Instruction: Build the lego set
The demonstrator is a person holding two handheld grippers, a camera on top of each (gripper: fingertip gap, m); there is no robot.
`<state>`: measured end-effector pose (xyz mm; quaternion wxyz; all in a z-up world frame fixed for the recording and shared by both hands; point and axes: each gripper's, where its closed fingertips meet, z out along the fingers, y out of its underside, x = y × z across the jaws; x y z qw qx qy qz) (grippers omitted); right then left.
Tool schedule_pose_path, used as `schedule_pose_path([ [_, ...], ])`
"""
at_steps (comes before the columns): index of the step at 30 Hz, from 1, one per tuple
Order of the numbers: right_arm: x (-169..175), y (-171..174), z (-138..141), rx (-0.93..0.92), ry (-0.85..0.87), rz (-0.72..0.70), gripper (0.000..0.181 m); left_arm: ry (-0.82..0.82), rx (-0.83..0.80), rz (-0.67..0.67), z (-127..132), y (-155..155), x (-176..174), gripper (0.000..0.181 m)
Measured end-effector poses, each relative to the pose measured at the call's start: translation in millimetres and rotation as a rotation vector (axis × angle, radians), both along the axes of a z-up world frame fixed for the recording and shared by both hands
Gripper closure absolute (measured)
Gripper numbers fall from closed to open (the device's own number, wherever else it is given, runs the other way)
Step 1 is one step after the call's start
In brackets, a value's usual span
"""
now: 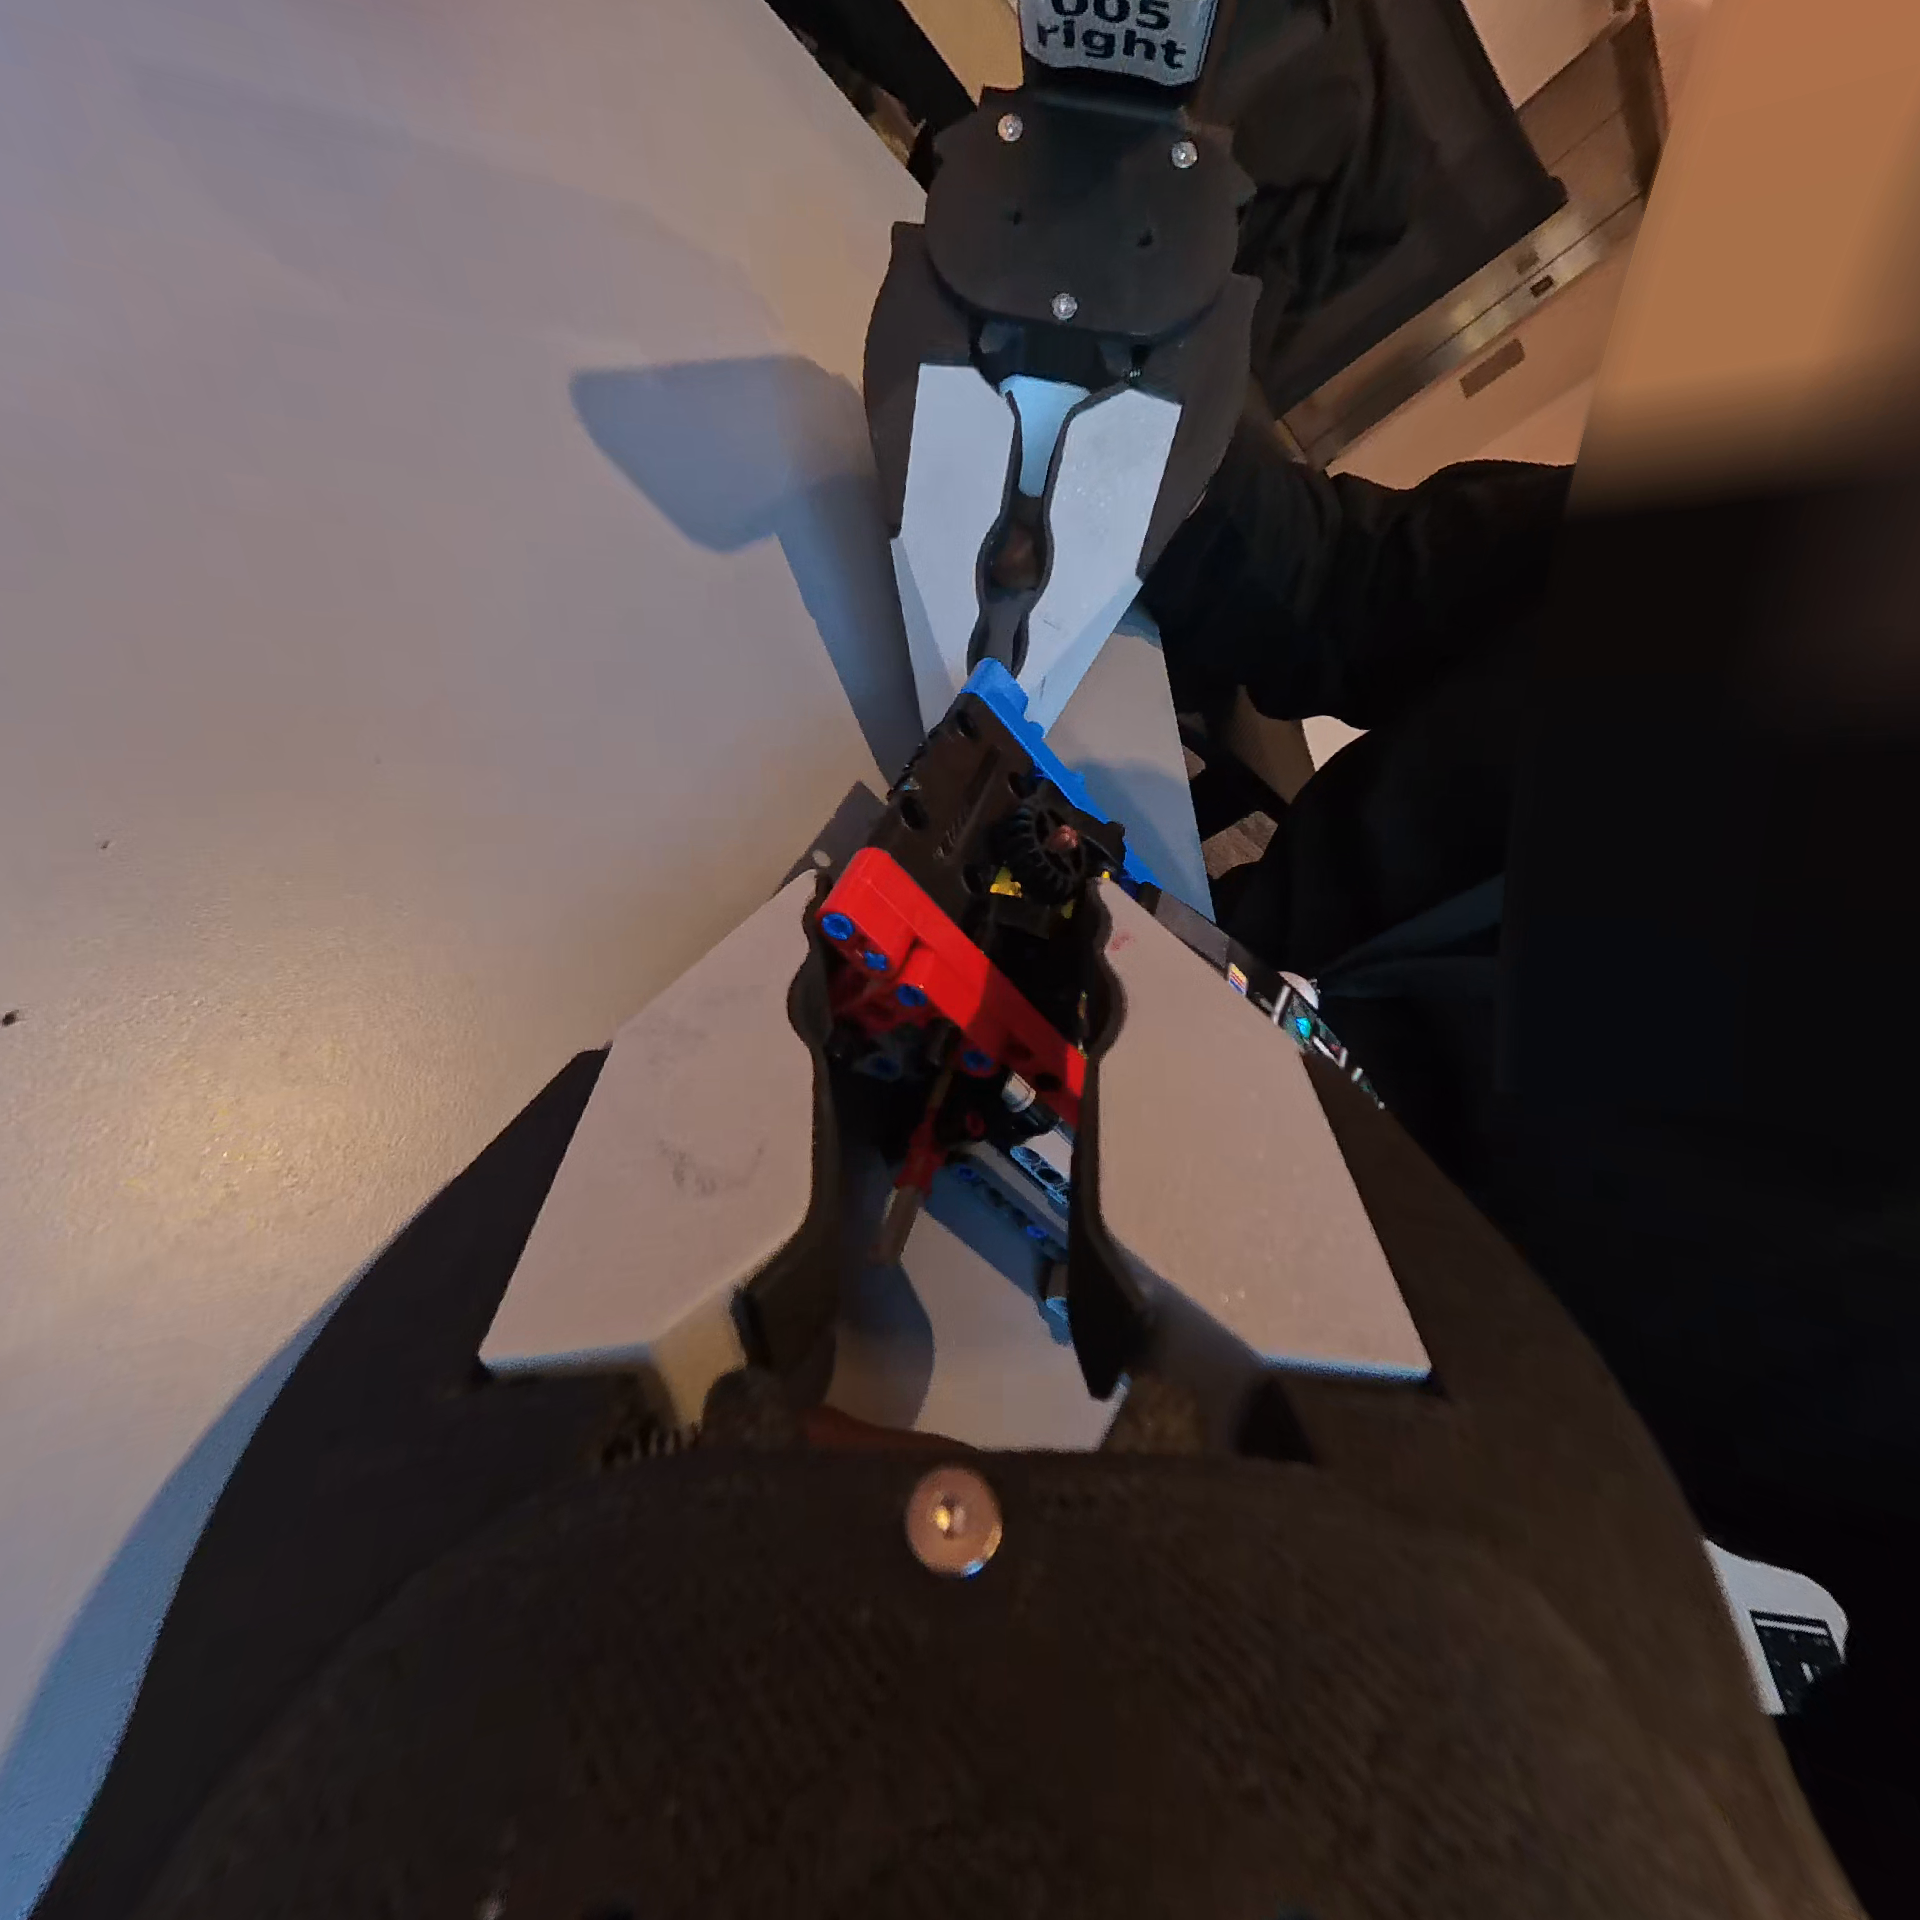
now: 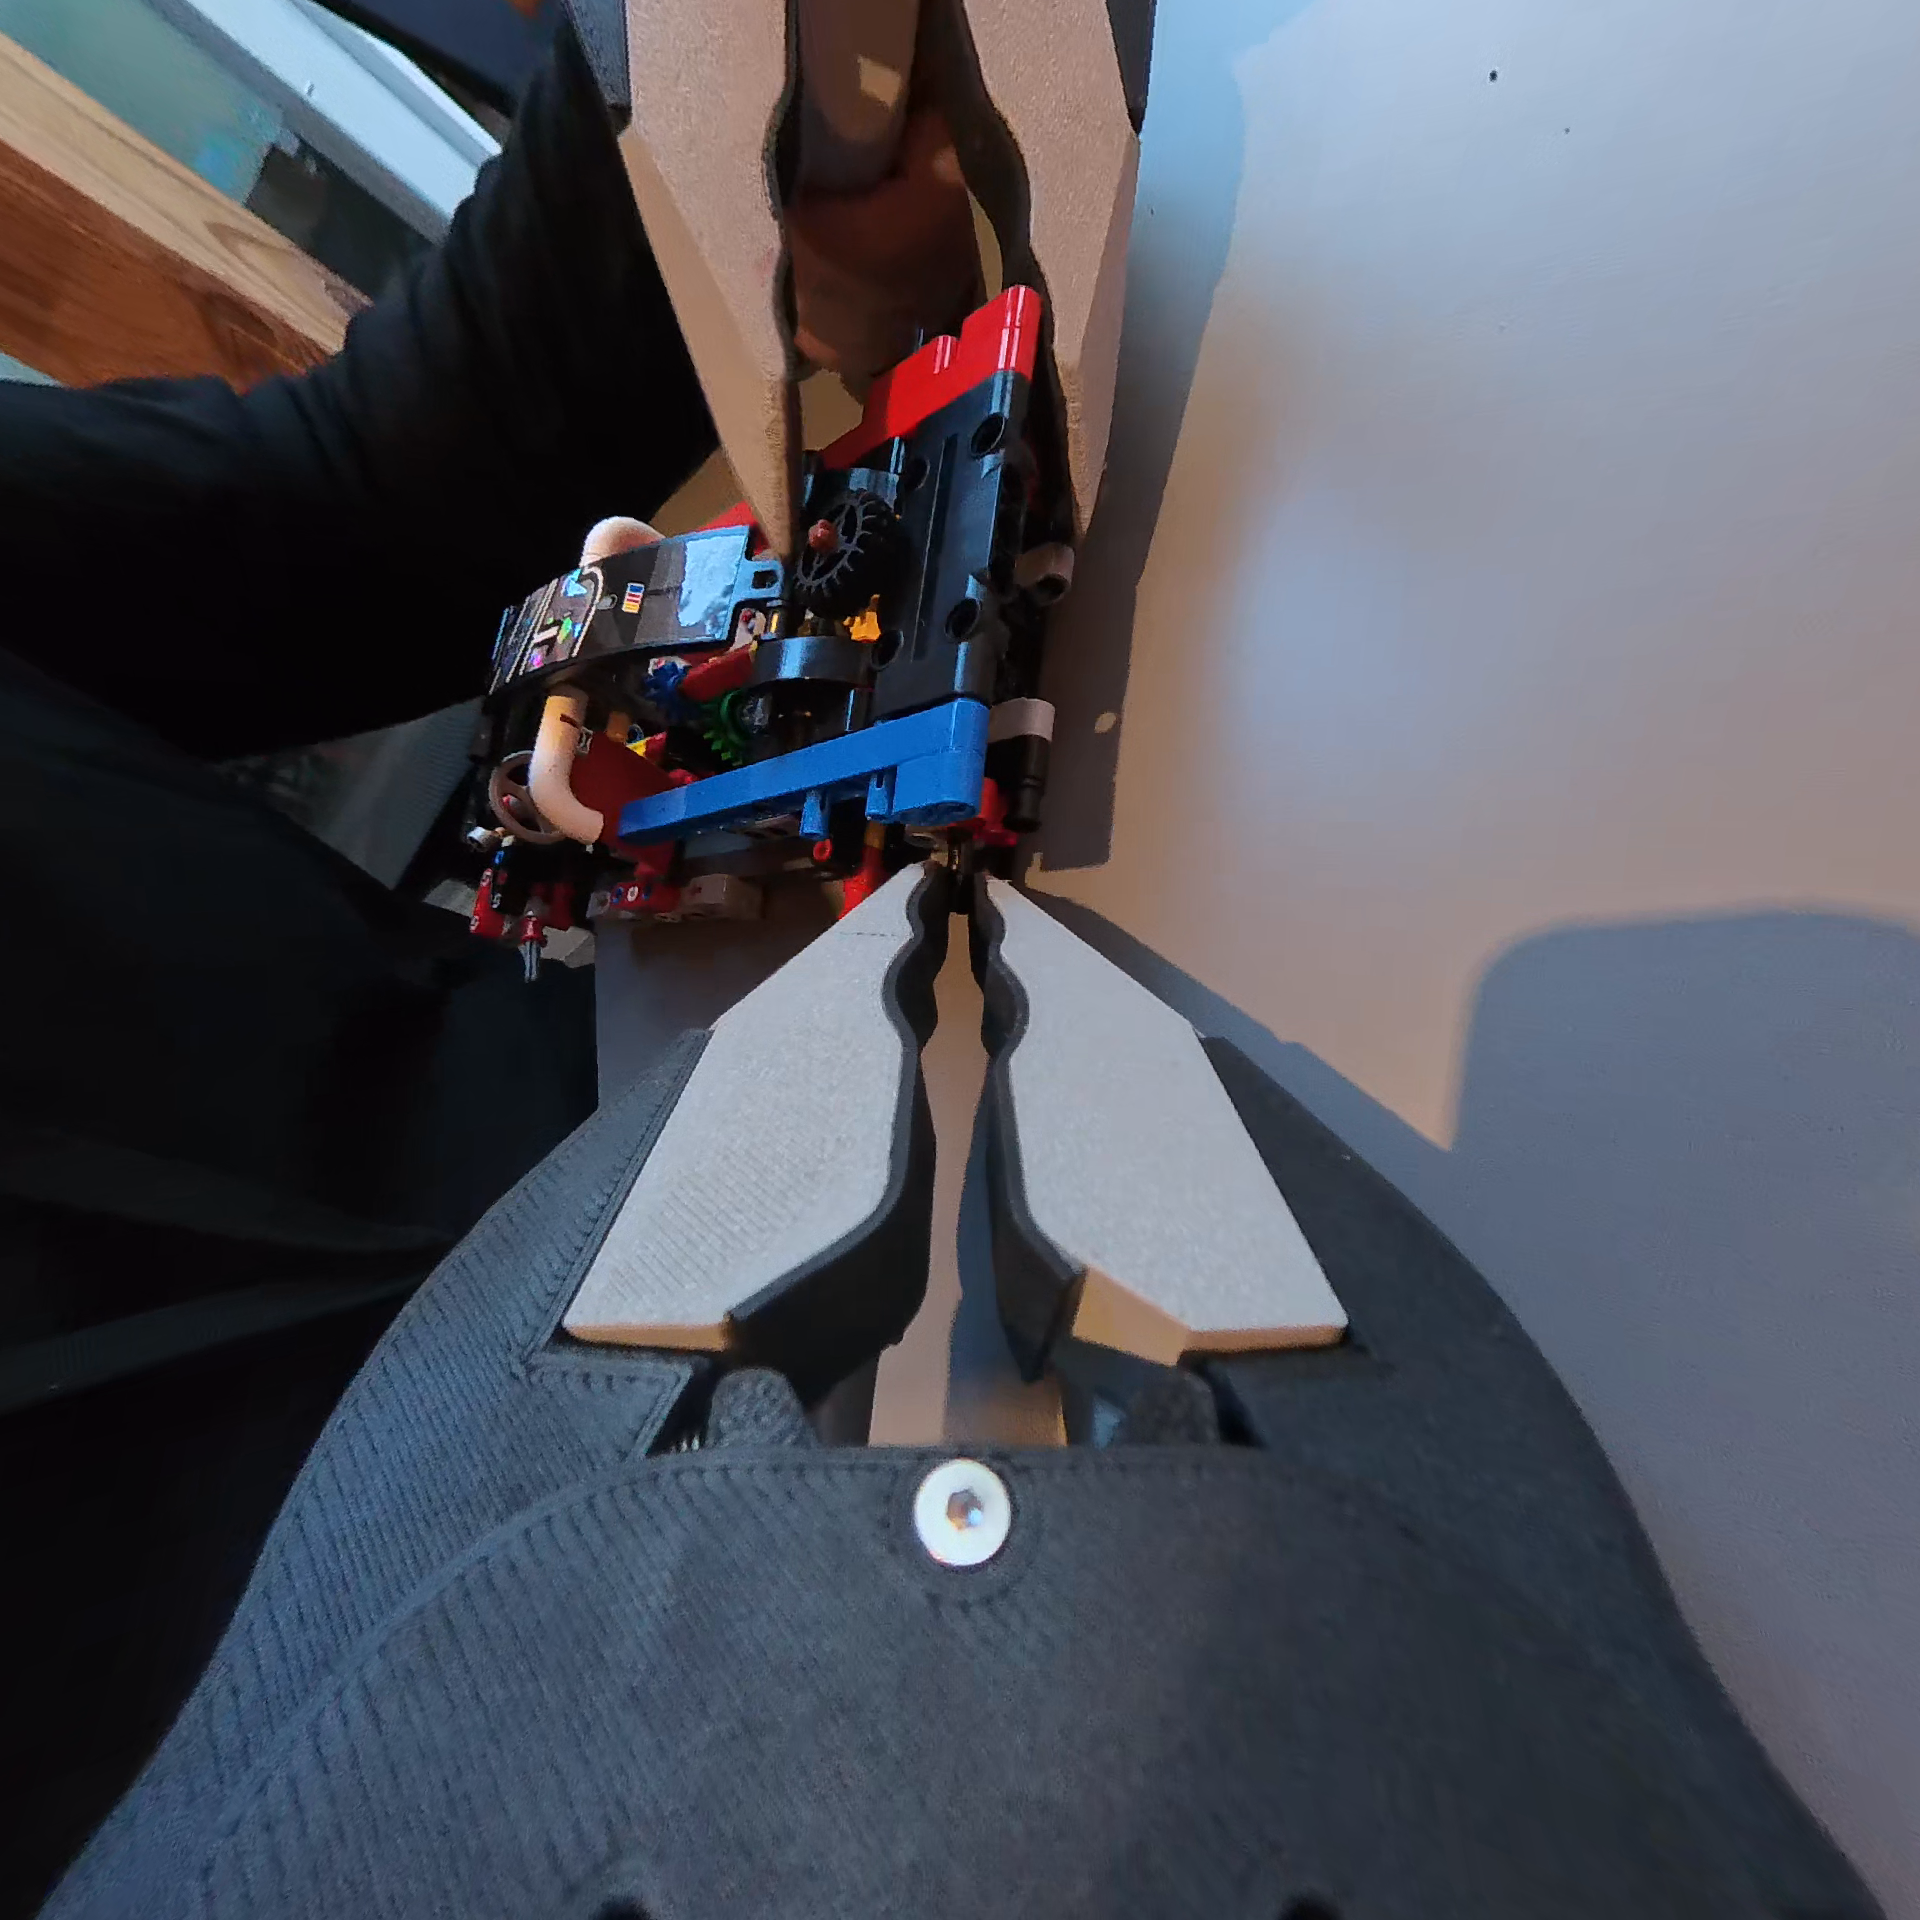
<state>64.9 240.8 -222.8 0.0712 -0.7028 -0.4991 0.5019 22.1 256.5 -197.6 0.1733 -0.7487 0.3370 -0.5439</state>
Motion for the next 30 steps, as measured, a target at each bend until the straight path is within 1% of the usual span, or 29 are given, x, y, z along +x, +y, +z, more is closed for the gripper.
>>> schedule_pose_path([
  [9,1,1,2,0.037,0.018,-0.017,0.180,-0.005,-0.007,0.002,0,0,0,0.137],
  [11,3,1,3,0.047,0.021,-0.014,0.181,-0.009,-0.006,-0.004,1,-2,-1,0.133],
  [13,8,1,8,0.065,0.060,-0.015,0.181,-0.011,-0.011,-0.009,2,-4,-5,0.129],
  [16,19,8,20,0.130,0.136,-0.049,0.181,-0.003,0.045,0.028,6,-1,-22,0.128],
  [19,25,5,43,0.249,0.297,-0.040,0.181,0.038,0.134,0.142,14,13,-43,0.132],
  [20,26,4,49,0.331,0.338,-0.036,0.181,0.043,0.167,0.178,19,17,-47,0.133],
  [22,27,3,56,0.504,0.383,-0.033,0.181,-0.002,0.198,0.237,36,18,-49,0.136],
  [23,26,5,55,0.548,0.380,-0.050,0.181,-0.024,0.194,0.269,44,19,-47,0.137],
  [25,24,10,48,0.567,0.332,-0.087,0.181,-0.008,0.195,0.332,49,20,-44,0.136],
  [28,25,18,51,0.681,0.332,-0.150,0.181,0.101,0.233,0.435,50,15,-42,0.136],
  [30,29,24,59,0.776,0.348,-0.215,0.181,0.170,0.246,0.468,53,4,-36,0.137],
])
